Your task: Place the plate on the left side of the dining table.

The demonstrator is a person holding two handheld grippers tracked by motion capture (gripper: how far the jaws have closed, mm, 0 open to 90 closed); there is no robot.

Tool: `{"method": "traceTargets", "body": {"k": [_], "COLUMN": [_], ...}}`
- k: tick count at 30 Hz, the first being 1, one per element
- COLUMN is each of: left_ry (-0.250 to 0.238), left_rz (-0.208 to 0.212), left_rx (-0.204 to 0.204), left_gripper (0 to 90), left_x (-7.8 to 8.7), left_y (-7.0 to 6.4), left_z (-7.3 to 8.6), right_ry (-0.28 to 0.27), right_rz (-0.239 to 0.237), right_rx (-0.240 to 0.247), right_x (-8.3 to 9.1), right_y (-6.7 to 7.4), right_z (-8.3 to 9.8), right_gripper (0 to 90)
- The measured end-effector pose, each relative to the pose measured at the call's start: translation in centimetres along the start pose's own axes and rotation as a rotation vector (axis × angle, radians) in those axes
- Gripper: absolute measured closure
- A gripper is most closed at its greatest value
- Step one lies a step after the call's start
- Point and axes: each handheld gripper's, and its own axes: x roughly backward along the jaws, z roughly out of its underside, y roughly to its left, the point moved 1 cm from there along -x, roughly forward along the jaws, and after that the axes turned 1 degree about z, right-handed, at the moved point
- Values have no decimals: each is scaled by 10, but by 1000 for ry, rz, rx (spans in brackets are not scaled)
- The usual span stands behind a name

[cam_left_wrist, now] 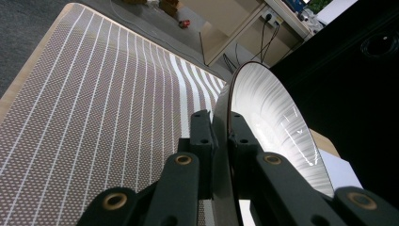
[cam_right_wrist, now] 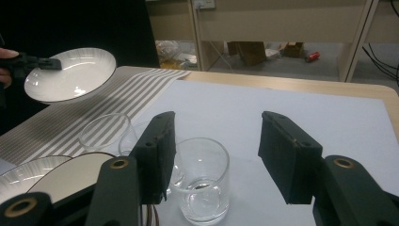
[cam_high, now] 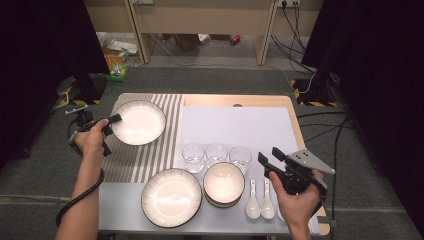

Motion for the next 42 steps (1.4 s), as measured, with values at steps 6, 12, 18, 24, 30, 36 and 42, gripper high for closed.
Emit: {"method": "traceTargets", "body": {"k": [6, 12, 18, 24, 30, 36, 42], "left_ry": [4, 10, 16, 17, 17, 27, 29], "left_rz": [-10, -32, -62, -91, -110, -132, -141], "left_rx": [5, 13, 21, 29, 35, 25, 38], "left_gripper": [834, 833, 833, 833, 832, 827, 829], "left_x": [-7, -15, -21, -26, -29, -33, -34], "left_y": [4, 8, 14, 21, 26, 29, 34], "left_z": [0, 0, 2, 4, 7, 11, 14], "right_ry": [2, 0, 7, 6, 5, 5, 2], "right_rz": [3, -4, -2, -5, -2, -3, -5], "right_rx": [-5, -3, -1, -4, -3, -1, 1], "right_x": [1, 0, -1, -1, -1, -1, -1], "right_y": [-1, 0, 0, 0, 0, 0, 0], "right_z": [0, 0, 0, 1, 1, 1, 1], "right_gripper": [466, 466, 466, 466, 466, 464, 464]}}
